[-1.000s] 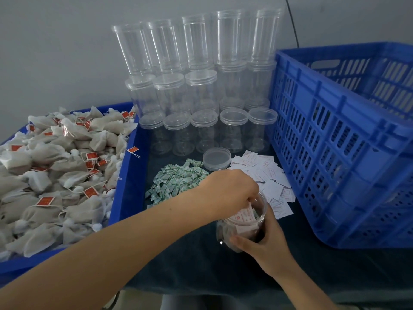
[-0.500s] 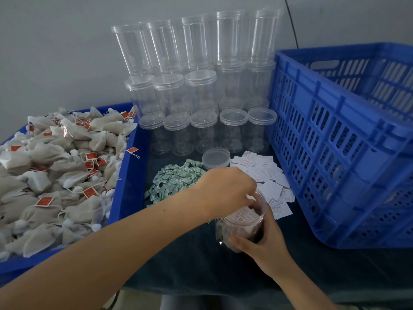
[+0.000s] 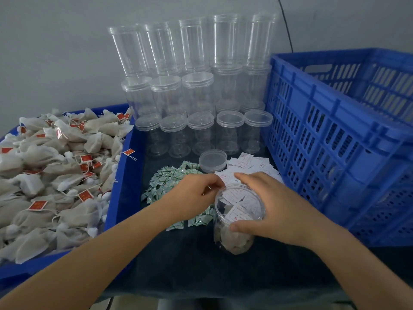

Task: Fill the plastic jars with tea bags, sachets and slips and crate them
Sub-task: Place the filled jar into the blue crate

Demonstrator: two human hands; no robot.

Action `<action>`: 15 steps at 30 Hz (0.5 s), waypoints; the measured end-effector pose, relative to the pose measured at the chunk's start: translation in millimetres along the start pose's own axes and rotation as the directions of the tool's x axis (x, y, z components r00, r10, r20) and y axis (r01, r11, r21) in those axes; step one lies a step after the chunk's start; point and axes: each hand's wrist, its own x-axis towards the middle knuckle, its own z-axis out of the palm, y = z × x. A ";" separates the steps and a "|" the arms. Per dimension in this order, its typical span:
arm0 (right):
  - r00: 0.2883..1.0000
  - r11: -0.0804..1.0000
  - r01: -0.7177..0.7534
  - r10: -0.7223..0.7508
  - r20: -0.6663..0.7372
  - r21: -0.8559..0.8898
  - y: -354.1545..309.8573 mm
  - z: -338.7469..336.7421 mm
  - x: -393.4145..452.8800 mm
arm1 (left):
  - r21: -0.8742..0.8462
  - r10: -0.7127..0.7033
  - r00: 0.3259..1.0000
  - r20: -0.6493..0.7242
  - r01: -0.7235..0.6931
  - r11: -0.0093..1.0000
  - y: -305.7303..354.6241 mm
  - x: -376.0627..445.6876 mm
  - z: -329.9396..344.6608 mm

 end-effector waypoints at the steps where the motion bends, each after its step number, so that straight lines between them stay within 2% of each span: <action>1: 0.998 0.992 -0.005 0.014 0.063 -0.129 -5.9 -9.4 4.2 | -0.068 -0.028 1.000 0.012 0.029 0.997 -1.3 0.3 1.5; 4: 0.978 0.921 0.034 0.050 0.204 -0.389 -24.5 -26.0 17.3 | -0.203 -0.091 0.995 0.037 0.096 0.974 -4.7 1.0 5.4; 7: 0.962 0.860 0.092 0.054 0.268 -0.502 -41.9 -31.2 28.5 | -0.258 -0.106 0.993 0.049 0.115 0.959 -4.6 -0.2 9.0; 12: 0.930 0.836 0.133 0.080 0.358 -0.532 -59.7 -45.0 38.9 | -0.396 -0.132 0.991 0.011 0.125 0.910 -8.3 -6.5 16.6; 15: 0.937 0.865 0.107 0.078 0.341 -0.491 -71.3 -79.7 37.1 | -0.450 -0.104 0.994 0.022 0.103 0.887 -10.9 -7.9 21.5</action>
